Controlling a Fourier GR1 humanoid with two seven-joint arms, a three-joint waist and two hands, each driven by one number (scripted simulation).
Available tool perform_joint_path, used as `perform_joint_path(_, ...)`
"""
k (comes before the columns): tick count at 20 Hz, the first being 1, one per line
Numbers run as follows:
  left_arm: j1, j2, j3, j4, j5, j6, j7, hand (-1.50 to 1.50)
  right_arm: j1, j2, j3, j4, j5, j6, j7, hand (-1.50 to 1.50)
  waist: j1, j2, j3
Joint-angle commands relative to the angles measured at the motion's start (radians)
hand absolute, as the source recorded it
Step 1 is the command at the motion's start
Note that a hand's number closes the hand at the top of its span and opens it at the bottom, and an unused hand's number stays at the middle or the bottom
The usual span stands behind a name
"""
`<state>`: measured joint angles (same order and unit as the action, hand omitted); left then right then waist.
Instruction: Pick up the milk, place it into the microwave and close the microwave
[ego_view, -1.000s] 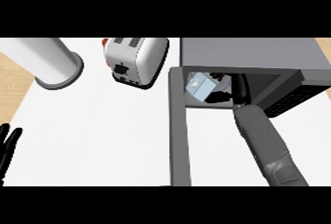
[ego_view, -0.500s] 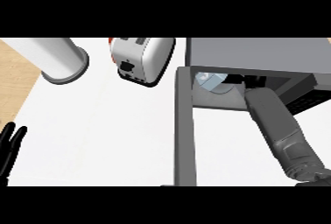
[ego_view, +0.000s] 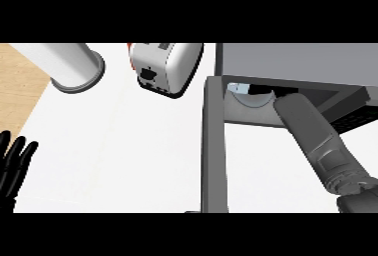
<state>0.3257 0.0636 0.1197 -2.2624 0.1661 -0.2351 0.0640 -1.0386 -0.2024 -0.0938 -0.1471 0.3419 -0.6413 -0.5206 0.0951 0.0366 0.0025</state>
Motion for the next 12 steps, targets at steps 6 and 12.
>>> perform_joint_path(6, 0.027, 0.006, 0.006, -0.008, -0.005, -0.025, -0.022, -1.50, -0.051, 0.046, -0.007, 0.053, 0.007, 0.020, 0.021, -1.50, 0.001, -0.003, 0.000)
perform_joint_path(12, 0.050, -0.018, -0.032, -0.010, -0.058, -0.020, -0.036, -1.50, -0.037, 0.042, -0.041, 0.038, -0.018, -0.033, -0.006, -1.50, -0.011, -0.005, 0.000)
